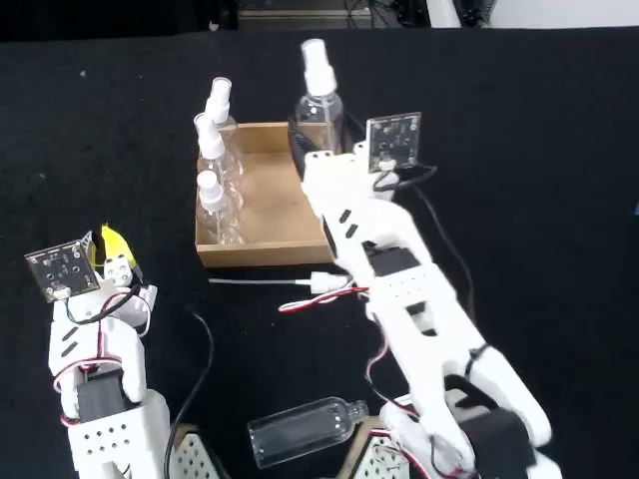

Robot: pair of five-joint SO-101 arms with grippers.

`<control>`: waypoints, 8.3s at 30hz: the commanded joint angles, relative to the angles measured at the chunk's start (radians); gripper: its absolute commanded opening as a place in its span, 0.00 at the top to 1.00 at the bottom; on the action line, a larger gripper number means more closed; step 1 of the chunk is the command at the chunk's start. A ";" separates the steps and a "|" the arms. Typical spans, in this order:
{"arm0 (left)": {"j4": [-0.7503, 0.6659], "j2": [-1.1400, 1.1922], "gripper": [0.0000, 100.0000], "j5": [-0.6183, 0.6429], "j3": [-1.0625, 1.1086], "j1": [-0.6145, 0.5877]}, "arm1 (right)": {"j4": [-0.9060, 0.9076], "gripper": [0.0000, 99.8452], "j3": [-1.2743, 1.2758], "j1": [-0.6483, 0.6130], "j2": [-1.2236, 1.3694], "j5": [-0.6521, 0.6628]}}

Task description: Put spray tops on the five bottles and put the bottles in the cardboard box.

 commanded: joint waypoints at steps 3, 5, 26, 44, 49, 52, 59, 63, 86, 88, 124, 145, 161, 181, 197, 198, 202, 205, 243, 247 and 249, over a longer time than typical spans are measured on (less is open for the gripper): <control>0.006 -0.009 0.94 -0.002 0.024 -0.008 | -0.189 0.99 -0.061 -0.018 0.154 0.000; 0.006 -0.009 0.94 -0.003 0.024 -0.008 | -0.258 0.99 -0.059 -0.018 0.214 0.000; 0.006 -0.009 0.94 -0.006 0.024 -0.010 | -0.651 0.99 -0.139 -0.020 0.636 0.000; 0.006 -0.009 0.94 -0.006 0.024 -0.010 | -0.947 0.99 -0.133 -0.023 0.877 0.149; 0.006 -0.009 0.94 -0.006 0.024 -0.010 | -0.939 0.99 -0.145 -0.023 0.885 0.146; 0.006 -0.009 0.94 -0.006 0.024 -0.010 | -0.939 0.99 -0.156 -0.025 0.894 0.100; 0.006 -0.009 0.94 -0.006 0.024 -0.010 | -0.945 0.99 -0.094 -0.020 0.748 0.089; 0.006 -0.009 0.94 -0.006 0.024 -0.010 | -0.937 0.99 -0.008 -0.017 0.588 0.089; 0.006 -0.009 0.94 -0.008 0.024 -0.010 | -0.285 0.99 -0.087 0.620 0.269 0.083; 0.006 -0.009 0.94 -0.008 0.024 -0.010 | -0.367 0.99 -0.096 0.661 0.354 0.083; 0.031 -0.009 0.94 -0.008 0.024 -0.010 | -1.115 0.99 -0.160 0.888 1.098 0.091; 0.031 -0.009 0.94 -0.008 0.024 -0.010 | -1.115 0.83 -0.156 0.856 1.069 0.091; 0.032 -0.009 0.94 -0.008 0.024 -0.010 | -0.868 0.83 -0.093 0.852 0.816 0.083; 0.034 -0.009 0.94 -0.008 0.024 -0.010 | -0.878 0.83 -0.073 0.859 0.817 0.083; 0.034 -0.009 0.94 -0.008 0.024 -0.012 | -0.957 0.83 -0.272 0.864 0.966 0.091; 0.034 -0.009 0.94 -0.008 0.024 -0.012 | -1.002 0.83 -0.271 0.864 0.992 0.087; 0.034 -0.009 0.94 -0.008 0.024 -0.012 | -1.071 0.83 -0.272 0.858 1.061 0.089; 0.034 -0.009 0.94 -0.008 0.024 -0.012 | -1.073 0.83 -0.272 0.862 1.090 0.084; 0.034 -0.009 0.94 -0.008 0.024 -0.010 | -0.865 0.69 -0.154 0.836 0.806 0.081; 0.034 -0.009 0.94 -0.008 0.024 -0.010 | -0.858 0.69 -0.156 0.836 0.794 0.081; 0.034 -0.009 0.94 -0.008 0.024 -0.010 | -0.853 0.69 -0.168 0.836 0.799 0.083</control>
